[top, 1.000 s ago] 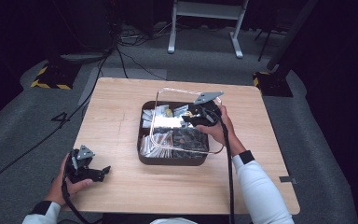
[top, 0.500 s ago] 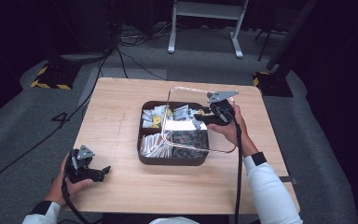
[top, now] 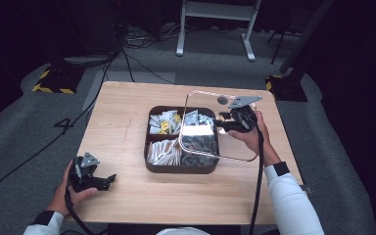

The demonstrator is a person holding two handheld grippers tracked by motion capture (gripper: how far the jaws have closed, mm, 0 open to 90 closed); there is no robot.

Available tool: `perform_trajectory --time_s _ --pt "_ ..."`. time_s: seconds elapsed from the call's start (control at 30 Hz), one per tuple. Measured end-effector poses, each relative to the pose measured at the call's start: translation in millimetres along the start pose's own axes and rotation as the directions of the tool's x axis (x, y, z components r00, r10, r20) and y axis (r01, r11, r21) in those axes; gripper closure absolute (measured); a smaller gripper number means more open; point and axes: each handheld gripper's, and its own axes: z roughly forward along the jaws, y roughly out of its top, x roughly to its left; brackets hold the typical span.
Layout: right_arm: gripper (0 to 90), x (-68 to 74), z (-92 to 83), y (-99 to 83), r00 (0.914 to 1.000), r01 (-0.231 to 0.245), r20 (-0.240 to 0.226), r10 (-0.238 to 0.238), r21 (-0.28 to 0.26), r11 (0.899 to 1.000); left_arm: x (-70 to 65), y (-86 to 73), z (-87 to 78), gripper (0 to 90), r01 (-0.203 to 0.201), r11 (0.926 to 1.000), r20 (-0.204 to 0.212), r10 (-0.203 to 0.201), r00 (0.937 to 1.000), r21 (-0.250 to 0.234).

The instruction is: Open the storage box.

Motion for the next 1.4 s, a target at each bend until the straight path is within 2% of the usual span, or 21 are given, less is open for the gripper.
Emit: perform_trajectory --time_s 0.9,1.03,1.4 --pt "59.0 -34.5 -31.7 -43.8 0.9974 -0.056 0.047 0.055 0.019 0.998 0.1 0.0 0.0 0.5 -0.001 1.0000 0.002 0.001 1.0000 0.000" --pt "59.0 -39.9 -36.6 -51.9 0.9969 -0.056 0.057 0.054 0.029 0.998 0.1 0.0 -0.1 0.4 0.000 1.0000 0.002 0.000 1.0000 0.001" --pt "59.0 -55.4 -50.2 -77.4 0.9932 -0.094 0.073 0.091 0.039 0.995 0.1 0.0 0.0 0.4 -0.001 1.0000 0.002 0.001 1.0000 0.000"
